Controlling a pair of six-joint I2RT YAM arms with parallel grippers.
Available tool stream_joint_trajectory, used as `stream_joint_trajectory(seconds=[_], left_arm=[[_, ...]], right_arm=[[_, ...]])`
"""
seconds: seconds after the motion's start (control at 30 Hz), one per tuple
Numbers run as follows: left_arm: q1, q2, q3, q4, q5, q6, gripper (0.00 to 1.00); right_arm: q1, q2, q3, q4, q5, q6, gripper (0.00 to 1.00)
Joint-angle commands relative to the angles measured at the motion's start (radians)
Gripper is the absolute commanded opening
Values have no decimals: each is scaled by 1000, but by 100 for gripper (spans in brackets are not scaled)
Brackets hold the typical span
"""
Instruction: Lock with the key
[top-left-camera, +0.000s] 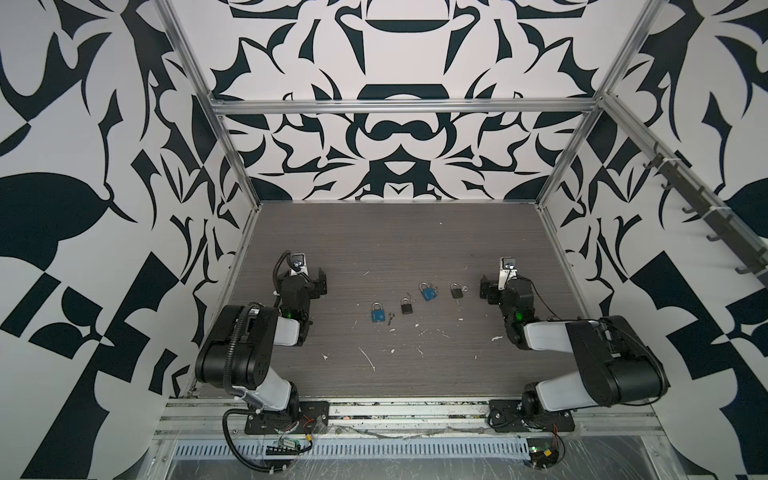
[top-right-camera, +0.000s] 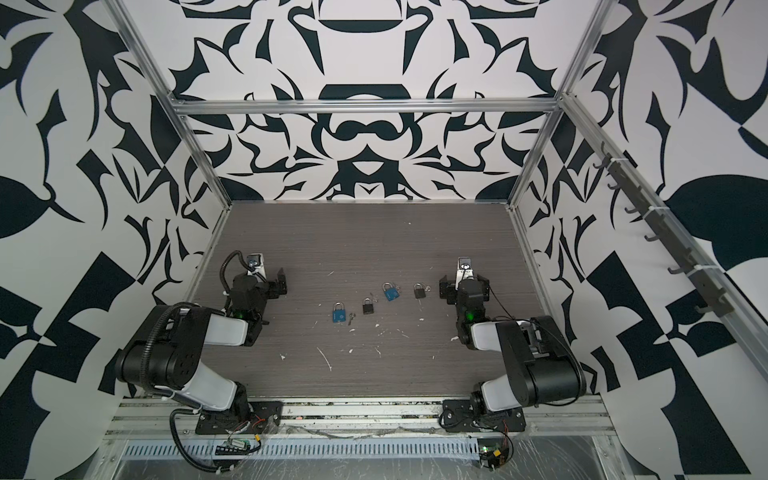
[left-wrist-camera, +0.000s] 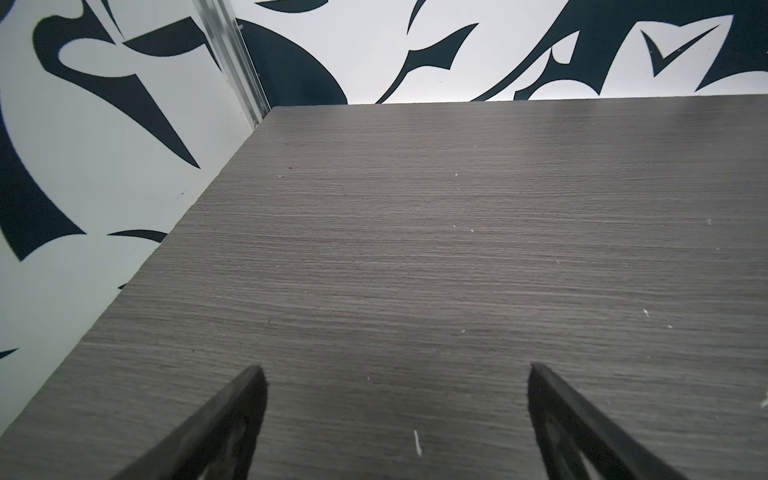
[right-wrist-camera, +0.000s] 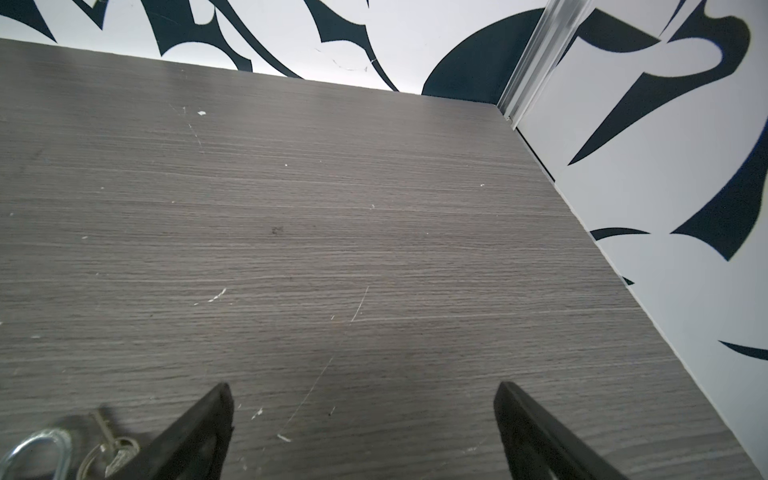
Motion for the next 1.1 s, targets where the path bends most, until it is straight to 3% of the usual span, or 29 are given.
stream_joint_trajectory(seconds=[0.0,0.27,0.4,0.87,1.07], left_arm=[[2,3,23,-17,4,-3,99],[2,3,23,-19,5,-3,99],[2,2,23,-18,5,-3,99],[2,4,26,-24,4,-8,99],[51,8,55,-84,88,-41,99]], right_arm=[[-2,27,-5,126,-11,-5,100],[-3,86,-9,190,-43,-30,100],[-3,79,10,142,-92,-38,100],[-15,85,45,80,-75,-16,100],[-16,85,44,79,-76,-15,100]])
